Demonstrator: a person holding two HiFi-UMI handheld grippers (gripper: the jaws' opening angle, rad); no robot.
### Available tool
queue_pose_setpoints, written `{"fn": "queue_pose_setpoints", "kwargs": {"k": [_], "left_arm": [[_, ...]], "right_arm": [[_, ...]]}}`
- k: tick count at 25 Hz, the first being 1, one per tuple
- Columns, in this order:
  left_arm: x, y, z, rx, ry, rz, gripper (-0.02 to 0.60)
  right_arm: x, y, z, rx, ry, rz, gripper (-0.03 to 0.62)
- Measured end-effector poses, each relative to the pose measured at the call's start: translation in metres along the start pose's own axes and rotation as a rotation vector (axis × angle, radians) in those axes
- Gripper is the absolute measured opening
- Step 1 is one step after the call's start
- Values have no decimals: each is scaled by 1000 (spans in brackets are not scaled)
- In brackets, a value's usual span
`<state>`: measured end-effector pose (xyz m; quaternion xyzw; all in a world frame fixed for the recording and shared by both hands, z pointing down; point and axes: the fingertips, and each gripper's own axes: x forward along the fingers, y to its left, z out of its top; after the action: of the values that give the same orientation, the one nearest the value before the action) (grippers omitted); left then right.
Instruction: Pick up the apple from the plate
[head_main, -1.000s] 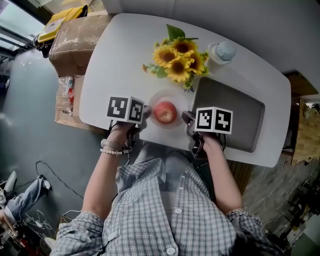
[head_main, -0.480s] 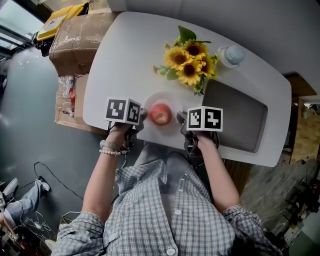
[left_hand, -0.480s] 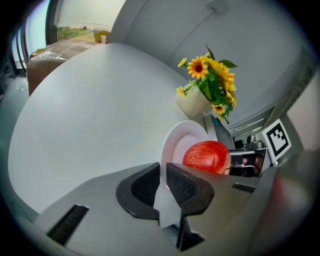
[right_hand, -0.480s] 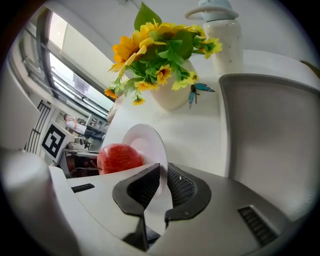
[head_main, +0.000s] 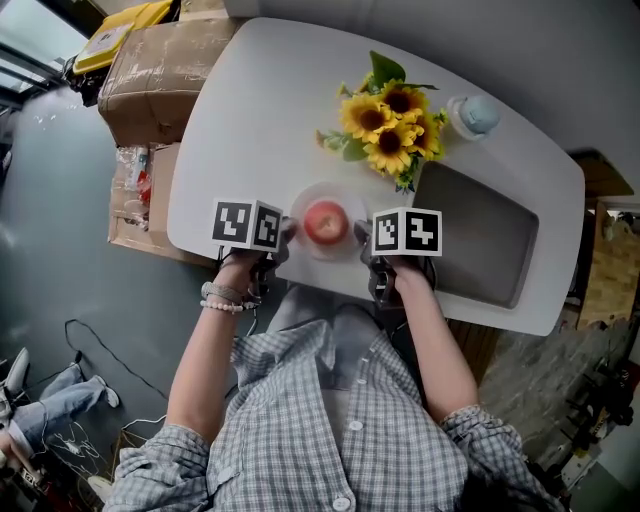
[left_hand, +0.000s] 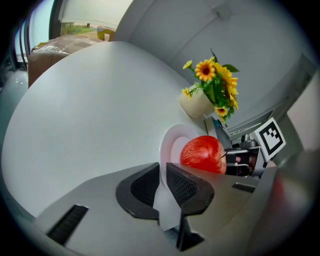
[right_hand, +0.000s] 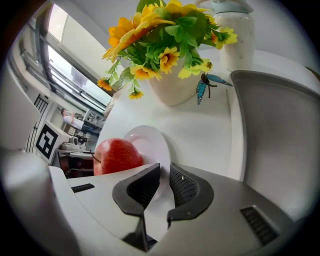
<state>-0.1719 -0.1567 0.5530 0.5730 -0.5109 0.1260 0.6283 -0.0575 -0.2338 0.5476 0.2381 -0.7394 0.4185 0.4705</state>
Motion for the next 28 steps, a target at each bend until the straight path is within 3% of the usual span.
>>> {"fn": "queue_pose_setpoints", "kwargs": {"k": [6, 11, 17, 21, 28], "left_arm": [[2, 1, 1, 0, -27, -33, 44], [-2, 4, 5, 36, -78, 2, 46], [-22, 10, 10, 31, -183, 25, 66], [-54, 8, 22, 129, -319, 106, 64], [-97, -37, 36, 350, -490, 173, 34]], "right_arm": [[3, -1, 2, 3, -14, -5, 55], [2, 5, 9, -82, -116, -18, 55], [-9, 9, 16, -65, -210, 28, 55], [-33, 11, 28, -98, -326, 50, 55], [-91, 24, 48, -249, -517, 55, 46]]}}
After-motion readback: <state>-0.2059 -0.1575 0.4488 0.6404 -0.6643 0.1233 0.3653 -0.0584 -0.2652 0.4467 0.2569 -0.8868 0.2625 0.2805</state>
